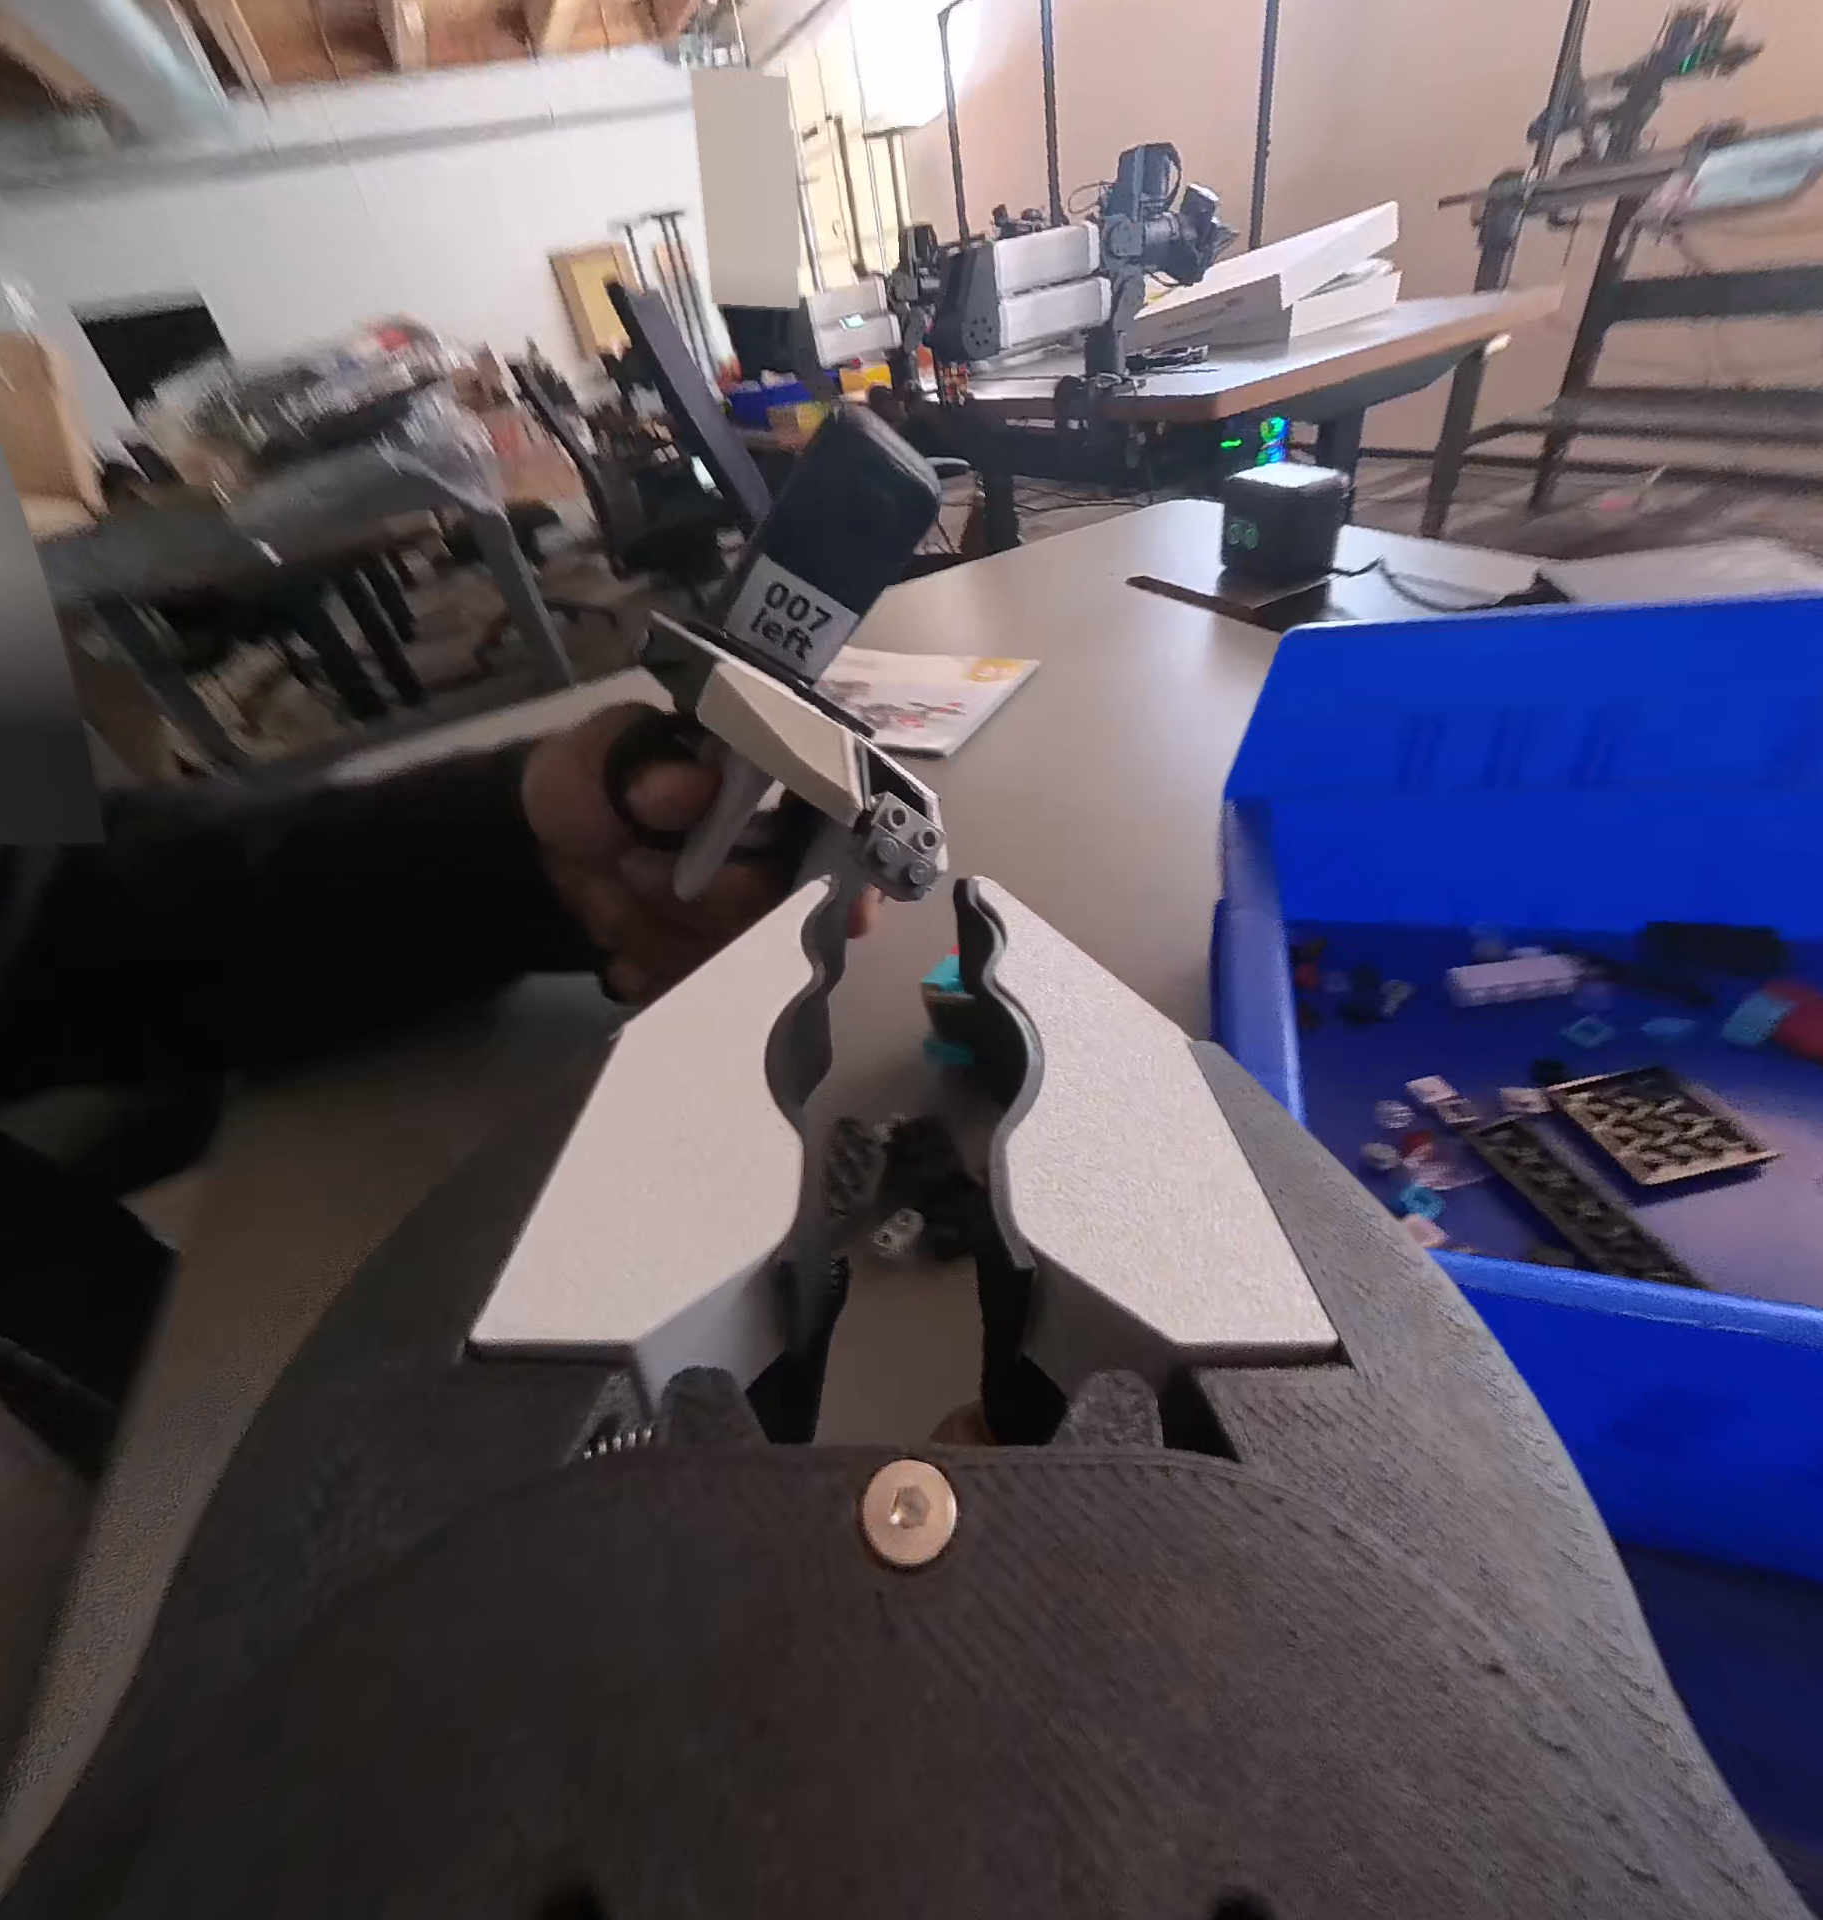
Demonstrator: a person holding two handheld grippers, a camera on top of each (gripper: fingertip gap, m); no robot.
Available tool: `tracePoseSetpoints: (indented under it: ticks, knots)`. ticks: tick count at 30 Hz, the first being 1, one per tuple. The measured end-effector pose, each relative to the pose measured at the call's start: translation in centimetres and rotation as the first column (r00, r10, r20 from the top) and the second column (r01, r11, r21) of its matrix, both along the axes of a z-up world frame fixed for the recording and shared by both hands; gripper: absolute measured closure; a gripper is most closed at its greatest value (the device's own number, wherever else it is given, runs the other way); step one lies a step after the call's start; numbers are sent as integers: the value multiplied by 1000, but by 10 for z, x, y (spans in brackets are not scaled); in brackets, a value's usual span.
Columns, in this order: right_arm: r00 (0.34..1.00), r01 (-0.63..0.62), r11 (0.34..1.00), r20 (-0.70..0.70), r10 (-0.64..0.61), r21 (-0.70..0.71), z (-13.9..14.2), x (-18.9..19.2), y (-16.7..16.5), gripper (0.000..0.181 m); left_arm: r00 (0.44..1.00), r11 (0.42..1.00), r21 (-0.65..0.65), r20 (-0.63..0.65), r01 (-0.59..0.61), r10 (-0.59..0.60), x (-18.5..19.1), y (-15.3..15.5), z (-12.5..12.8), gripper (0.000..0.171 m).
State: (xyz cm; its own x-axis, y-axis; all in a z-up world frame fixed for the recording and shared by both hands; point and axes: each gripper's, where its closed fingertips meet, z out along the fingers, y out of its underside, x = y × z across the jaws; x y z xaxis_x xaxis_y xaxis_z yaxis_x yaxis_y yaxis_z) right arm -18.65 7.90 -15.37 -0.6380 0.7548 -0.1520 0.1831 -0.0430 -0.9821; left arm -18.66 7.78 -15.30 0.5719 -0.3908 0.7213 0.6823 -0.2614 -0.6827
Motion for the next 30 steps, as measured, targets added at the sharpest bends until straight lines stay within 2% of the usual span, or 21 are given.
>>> tracePoseSetpoints:
  ticks: [2, 12, 30]
  knots:
    - [1000, -5, 999, -18, 5, 32, -1, 1, -1, 160, 1000, 1000, 1, 2, 11, -11, 2, 0, 0, 153]
    - [996, -79, 996, 27, 80, -32, -2, 7, -6, 163, 998, 998, -15, 25, 65, -65, 12, 2, -5, 153]
    - [990, -109, 986, 72, 119, -125, 0, 8, -5, 162, 993, 996, 9, 86, 84, -84, 14, 3, -3, 153]
